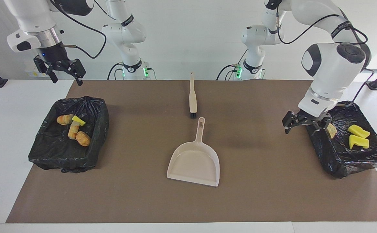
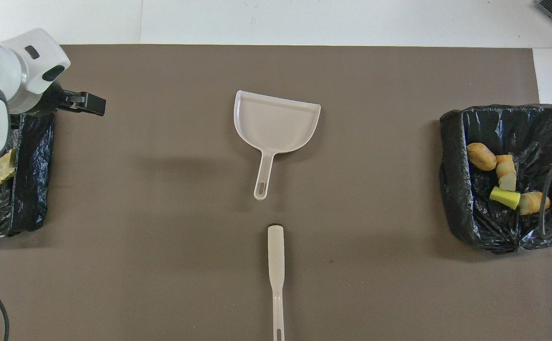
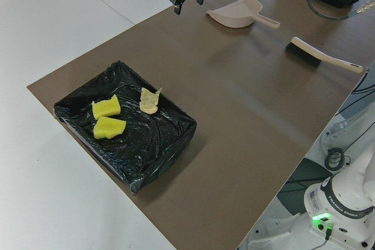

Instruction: Sweep and dump trash in bin

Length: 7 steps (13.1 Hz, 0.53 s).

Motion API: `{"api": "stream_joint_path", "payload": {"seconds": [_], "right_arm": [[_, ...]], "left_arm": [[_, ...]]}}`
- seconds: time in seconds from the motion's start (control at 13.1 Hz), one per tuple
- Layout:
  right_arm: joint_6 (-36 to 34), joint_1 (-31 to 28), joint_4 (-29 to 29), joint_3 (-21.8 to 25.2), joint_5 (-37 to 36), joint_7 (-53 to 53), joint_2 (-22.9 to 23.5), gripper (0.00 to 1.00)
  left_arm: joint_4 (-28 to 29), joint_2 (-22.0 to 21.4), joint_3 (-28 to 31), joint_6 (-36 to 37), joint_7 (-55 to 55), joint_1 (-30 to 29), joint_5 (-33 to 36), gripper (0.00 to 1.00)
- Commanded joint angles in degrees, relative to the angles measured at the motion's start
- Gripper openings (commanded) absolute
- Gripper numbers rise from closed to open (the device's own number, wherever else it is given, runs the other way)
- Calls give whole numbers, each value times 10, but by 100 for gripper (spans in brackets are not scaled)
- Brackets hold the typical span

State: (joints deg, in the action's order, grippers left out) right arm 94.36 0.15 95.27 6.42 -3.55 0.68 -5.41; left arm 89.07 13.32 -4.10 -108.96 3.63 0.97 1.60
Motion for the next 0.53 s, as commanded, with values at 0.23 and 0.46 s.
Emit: {"api": "stream_joint_path", "payload": {"seconds": [0.23, 0.46], "right_arm": [[-19, -6, -1, -4, 3, 7, -2, 100], [-31, 2, 1, -9, 5, 6, -3, 100]], "left_arm": [[10, -93, -3, 143, -9, -25, -10, 100], [56, -148, -4, 154, -15, -25, -10, 100]]}}
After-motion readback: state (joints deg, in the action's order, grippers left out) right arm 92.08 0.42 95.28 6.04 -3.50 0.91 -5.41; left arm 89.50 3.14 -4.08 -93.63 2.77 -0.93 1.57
